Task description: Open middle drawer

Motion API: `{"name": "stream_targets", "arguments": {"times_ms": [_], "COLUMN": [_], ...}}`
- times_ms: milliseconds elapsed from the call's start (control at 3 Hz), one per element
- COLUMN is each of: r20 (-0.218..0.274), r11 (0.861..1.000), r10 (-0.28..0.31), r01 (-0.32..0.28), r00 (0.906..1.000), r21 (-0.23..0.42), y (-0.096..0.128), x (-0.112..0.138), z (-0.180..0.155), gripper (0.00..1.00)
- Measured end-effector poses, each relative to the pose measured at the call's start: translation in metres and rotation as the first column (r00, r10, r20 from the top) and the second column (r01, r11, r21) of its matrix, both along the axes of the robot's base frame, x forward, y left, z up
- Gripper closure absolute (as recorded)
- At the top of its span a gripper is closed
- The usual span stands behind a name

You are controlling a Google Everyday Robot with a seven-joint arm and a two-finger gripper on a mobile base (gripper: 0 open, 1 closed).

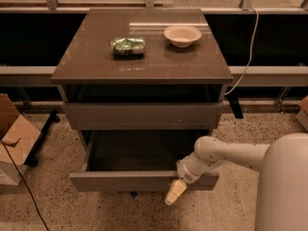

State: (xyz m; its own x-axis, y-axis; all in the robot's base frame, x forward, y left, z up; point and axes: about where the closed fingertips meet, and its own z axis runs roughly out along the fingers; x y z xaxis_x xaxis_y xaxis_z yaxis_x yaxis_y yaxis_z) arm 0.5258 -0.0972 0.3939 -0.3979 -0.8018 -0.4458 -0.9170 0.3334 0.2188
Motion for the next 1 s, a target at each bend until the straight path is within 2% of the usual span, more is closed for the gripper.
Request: {"name": "stream_targets", "arguments": {"times_ms": [667,1000], "r20": [0.0,-0.041], "r11": [1.0,0.999], "r10": [0.0,0.019], "r01": [0.0,-0.021], "r00": [1.0,0.999], "r21": [0.0,-0.031], "y": [0.0,-0.003], "x": [0.0,-0.022], "z": [0.0,-0.005], "gripper": [0.0,0.18]}}
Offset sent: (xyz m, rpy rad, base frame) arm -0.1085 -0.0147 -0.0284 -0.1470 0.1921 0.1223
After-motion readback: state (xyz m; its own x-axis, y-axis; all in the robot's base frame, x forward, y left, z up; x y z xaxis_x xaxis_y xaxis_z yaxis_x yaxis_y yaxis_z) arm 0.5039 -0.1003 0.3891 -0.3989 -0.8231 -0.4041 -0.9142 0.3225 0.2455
